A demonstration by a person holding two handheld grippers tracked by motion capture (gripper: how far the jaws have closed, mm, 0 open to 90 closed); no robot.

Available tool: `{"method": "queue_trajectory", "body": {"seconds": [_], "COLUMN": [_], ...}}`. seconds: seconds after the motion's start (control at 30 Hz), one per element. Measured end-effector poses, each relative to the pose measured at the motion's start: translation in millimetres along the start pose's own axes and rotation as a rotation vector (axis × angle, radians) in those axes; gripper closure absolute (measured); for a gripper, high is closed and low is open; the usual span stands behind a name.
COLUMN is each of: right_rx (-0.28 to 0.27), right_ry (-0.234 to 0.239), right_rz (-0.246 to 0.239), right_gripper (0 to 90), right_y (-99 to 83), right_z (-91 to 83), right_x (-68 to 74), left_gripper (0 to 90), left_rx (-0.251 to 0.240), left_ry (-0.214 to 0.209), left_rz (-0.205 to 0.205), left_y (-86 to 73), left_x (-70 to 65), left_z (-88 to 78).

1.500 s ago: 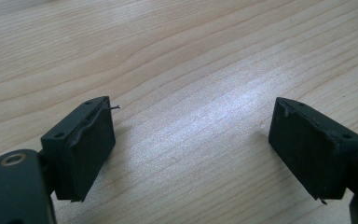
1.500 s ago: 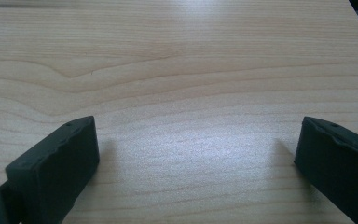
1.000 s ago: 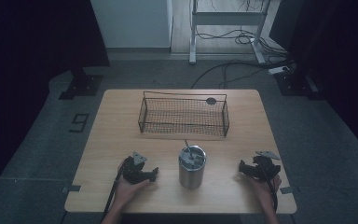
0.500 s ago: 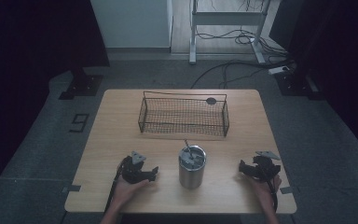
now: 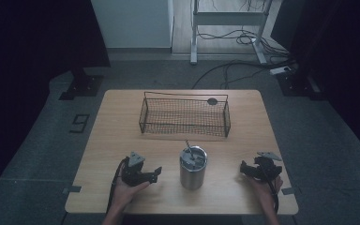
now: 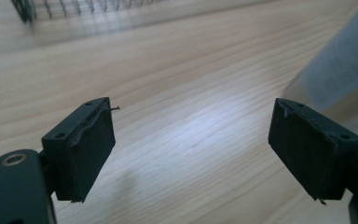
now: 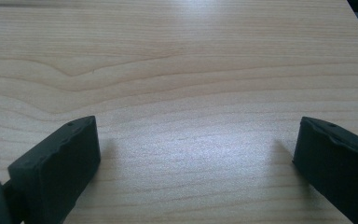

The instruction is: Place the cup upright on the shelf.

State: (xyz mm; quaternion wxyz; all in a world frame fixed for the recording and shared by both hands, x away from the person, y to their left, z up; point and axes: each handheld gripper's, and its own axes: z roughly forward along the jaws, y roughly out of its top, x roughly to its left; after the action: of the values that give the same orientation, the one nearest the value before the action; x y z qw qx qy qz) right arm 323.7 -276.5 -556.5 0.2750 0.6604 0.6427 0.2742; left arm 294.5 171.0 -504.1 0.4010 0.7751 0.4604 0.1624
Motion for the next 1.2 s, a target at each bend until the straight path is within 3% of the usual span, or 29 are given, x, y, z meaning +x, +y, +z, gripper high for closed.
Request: {"method": "queue_trajectory", "body": {"seconds": [0.53,0.73,0.93,1.07,1.2], "right_rx": [-0.001,-0.004,-0.005,-0.006,-0.007], "right_ry": [-0.001,-0.005,-0.005,-0.007,-0.006], "right_rz": [0.003,0.006,0.007,0.007,0.008], "right_gripper": [1.0,1.6,2.0,2.4,2.9], "right_y": [0.4,0.3,0.3,0.2,0.2], "right_z": [0.4,0.2,0.1,0.0,-0.1], "right_x": [0.3,0.1,0.0,-0.2,-0.4], "left_gripper": [13.6,13.7,13.0,11.6,10.3], "left_rx": [-0.066,-0.067,-0.073,-0.077,-0.077], "left_ry": [-0.063,-0.102,-0.129,-0.146,-0.169], "left_rz": [0.017,0.046,0.042,0.072,0.072], "left_y": [20.4,25.3,26.9,31.5,33.3], "left_x": [-23.7,-34.5,-41.6,-49.5,-54.1], "left_z": [-19.2,-16.9,-16.6,-20.1,-19.6]}}
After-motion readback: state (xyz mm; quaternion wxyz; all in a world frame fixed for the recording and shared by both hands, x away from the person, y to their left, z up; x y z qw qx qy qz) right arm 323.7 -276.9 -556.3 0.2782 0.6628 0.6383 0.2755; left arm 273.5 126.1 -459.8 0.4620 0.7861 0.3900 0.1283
